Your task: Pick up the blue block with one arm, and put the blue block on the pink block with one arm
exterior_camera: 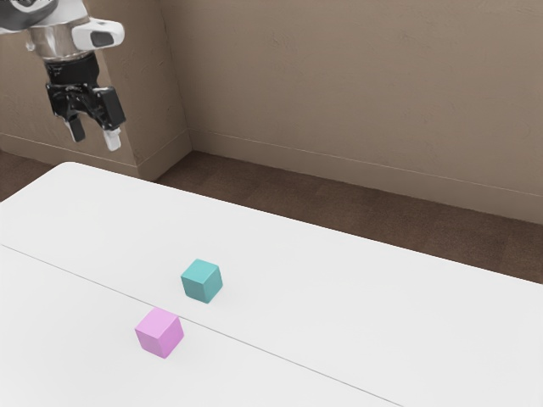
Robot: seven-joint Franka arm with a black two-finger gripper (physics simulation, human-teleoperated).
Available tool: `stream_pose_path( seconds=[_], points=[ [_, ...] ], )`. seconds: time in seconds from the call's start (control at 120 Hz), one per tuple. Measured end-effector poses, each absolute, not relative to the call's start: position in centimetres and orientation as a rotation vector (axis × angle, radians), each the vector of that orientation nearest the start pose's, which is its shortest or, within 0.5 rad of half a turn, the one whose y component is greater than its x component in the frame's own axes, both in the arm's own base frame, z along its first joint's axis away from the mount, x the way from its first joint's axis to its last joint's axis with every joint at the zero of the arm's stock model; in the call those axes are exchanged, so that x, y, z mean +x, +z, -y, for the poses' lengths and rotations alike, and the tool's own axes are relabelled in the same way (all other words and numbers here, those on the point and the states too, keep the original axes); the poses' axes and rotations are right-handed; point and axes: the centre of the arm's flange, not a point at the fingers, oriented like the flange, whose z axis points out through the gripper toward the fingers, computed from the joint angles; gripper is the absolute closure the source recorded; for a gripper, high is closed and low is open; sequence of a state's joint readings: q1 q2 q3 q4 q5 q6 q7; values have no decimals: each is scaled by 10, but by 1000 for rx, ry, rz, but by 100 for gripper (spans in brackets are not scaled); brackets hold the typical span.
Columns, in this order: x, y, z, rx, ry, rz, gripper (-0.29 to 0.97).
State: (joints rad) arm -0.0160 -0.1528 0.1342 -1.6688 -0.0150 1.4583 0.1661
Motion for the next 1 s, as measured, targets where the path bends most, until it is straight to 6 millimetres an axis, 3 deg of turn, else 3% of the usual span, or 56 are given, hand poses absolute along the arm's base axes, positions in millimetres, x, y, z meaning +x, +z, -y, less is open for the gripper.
stream_pose_path(
  seconds=[0.167,0.217,0.267,0.367,0.467,0.608,0.675,0.842,1.0],
  points=[
    [494,628,-64,-3172,112,233,0],
    [497,622,-56,-3166,123,288,0],
    [511,596,-43,-3152,194,325,0],
    [543,521,-25,-3116,312,405,0],
    [556,473,-11,-3110,316,443,0],
    [575,417,-44,-3099,275,552,0],
    [584,395,-48,-3106,253,542,0],
    [600,373,-28,-3181,189,412,0],
    [613,345,-33,-3191,164,260,0]
  ],
)
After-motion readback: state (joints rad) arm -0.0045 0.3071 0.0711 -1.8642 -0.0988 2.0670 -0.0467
